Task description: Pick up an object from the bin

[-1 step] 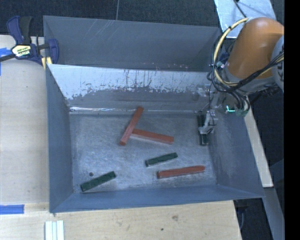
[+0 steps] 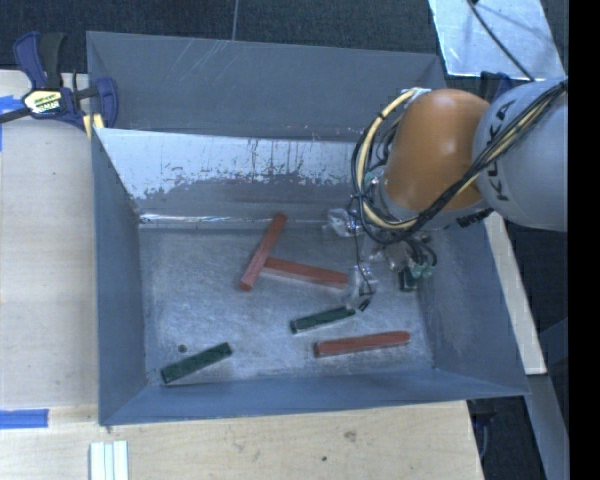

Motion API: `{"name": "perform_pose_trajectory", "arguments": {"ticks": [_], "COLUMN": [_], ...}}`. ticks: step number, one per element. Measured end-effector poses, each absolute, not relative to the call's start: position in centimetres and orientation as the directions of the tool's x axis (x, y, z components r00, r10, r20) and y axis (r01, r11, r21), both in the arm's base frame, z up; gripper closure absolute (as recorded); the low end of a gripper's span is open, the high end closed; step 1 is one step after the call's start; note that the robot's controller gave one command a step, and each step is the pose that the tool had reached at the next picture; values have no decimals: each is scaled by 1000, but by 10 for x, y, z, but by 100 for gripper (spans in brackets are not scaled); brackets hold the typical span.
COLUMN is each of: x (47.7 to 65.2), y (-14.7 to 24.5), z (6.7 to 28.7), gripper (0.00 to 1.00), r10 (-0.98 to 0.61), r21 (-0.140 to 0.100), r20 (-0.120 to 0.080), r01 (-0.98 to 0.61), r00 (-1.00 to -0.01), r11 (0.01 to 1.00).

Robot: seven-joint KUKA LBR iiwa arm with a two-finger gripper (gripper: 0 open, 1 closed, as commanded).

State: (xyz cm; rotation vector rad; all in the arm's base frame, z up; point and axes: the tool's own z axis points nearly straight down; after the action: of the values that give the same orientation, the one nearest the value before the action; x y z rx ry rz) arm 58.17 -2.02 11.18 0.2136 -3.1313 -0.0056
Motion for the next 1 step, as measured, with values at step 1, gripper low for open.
{"name": "perform_pose_trajectory", "arguments": {"ticks": [1], "x": [609], "y": [0], "z": [69], "gripper": [0], "r10": [-263], "r21": [0], "r20": [-5], "r01": [-263], "r00": [-965], "r11": [965]}}
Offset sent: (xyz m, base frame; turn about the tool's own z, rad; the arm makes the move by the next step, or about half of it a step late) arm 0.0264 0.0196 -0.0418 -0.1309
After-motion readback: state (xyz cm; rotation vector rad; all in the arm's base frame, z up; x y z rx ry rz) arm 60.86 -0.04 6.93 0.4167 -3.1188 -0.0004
